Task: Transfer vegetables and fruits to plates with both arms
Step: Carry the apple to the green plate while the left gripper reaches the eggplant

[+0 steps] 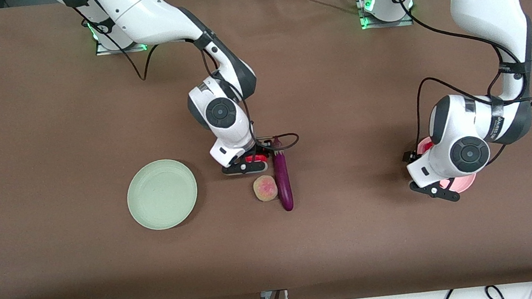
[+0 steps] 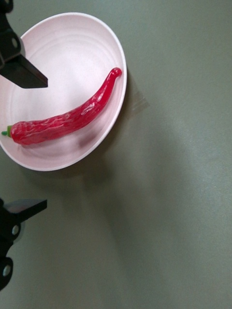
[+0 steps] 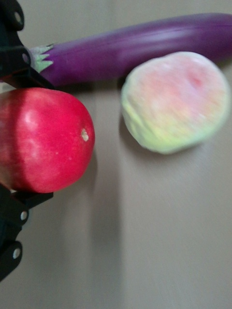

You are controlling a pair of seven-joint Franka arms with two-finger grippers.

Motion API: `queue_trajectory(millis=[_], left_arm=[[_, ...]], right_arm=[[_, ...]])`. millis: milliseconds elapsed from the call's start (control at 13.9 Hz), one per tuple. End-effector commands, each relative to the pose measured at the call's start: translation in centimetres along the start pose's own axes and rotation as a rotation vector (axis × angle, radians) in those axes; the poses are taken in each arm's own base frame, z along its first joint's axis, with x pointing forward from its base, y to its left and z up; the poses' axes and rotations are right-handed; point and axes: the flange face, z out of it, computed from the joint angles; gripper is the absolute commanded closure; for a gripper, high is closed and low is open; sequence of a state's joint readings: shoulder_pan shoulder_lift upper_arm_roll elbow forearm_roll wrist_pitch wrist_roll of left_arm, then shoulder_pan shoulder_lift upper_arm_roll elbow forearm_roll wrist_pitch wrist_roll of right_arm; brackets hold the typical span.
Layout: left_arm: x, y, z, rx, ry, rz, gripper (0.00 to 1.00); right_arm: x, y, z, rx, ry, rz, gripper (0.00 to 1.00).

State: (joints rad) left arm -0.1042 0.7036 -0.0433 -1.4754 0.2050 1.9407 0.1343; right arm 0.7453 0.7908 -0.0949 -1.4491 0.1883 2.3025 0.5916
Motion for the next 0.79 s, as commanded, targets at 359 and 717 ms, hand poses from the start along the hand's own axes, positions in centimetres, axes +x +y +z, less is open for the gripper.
queue_trajectory(millis=[359,717], left_arm=[[0.4,10.0,-2.4,-0.191,-0.039,-0.075,0.0],[1.7,22.2,-4.7,-0.341,-0.009,-0.042,0.0]], right_arm=[[8.6,17.1,-11.2,-0.101,-0.094,-0.206,0.58],[12.2,28.1,-8.4,-0.092,-0.104,-0.256,0.55]])
